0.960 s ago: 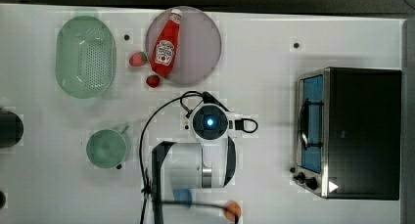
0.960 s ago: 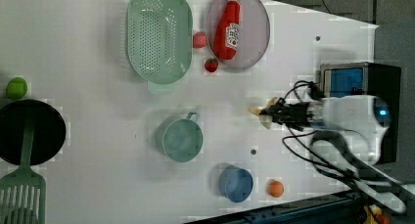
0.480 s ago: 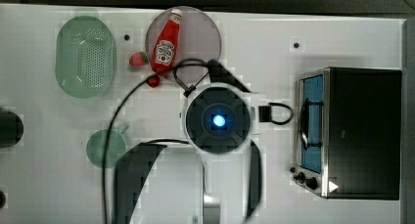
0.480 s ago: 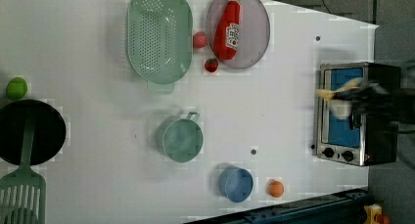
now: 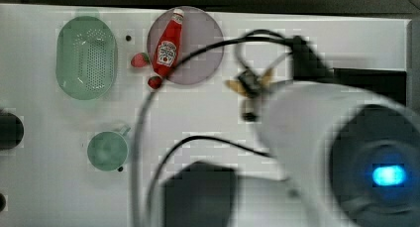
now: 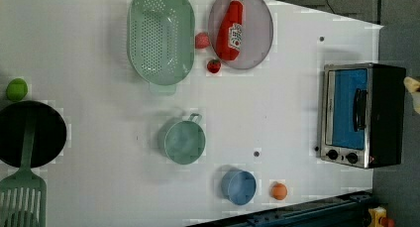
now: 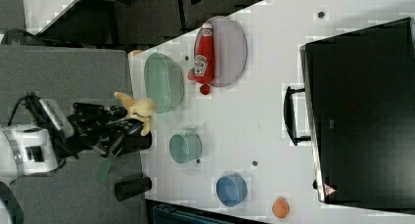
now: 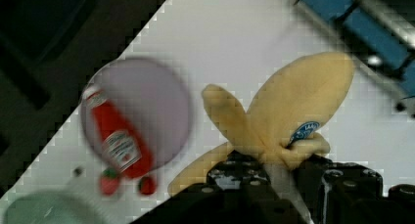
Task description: Pick banana from table and place on oven.
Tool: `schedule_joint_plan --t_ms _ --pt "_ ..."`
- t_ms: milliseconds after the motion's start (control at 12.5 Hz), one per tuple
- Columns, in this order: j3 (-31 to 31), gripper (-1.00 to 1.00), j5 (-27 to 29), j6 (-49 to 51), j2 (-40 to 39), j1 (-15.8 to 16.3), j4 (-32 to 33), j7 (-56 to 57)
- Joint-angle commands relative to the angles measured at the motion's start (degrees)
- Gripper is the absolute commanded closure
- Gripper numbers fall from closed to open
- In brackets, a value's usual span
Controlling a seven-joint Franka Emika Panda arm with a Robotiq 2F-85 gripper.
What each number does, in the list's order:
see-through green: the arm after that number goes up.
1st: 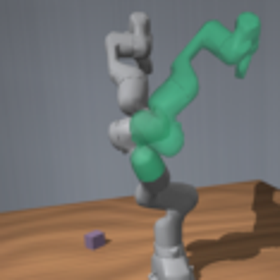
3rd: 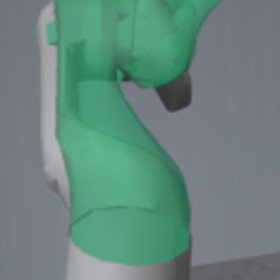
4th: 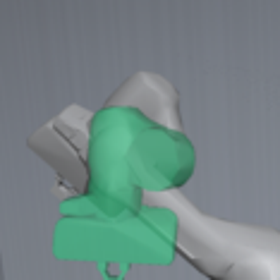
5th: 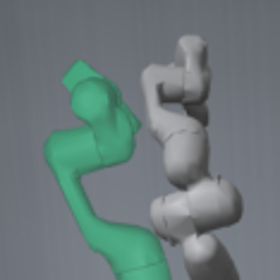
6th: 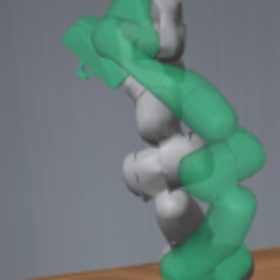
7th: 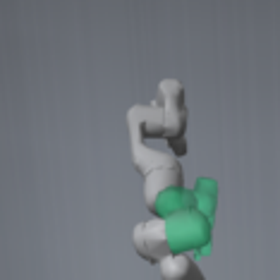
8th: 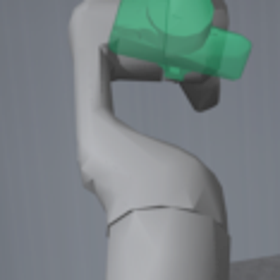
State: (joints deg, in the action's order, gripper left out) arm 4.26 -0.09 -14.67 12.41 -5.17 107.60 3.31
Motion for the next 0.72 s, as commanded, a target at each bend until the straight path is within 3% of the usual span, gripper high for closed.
schedule_joint_plan --t_ms 80,400,720 --pt "10.05 0.53 -1.17 1.10 -7.10 -3.17 2.08 10.15" --pt "19.64 0.53 -1.37 -6.84 -16.37 -3.24 -1.90 25.21" --pt "24.61 0.53 -1.37 -9.50 -24.73 -3.30 -5.42 33.53"
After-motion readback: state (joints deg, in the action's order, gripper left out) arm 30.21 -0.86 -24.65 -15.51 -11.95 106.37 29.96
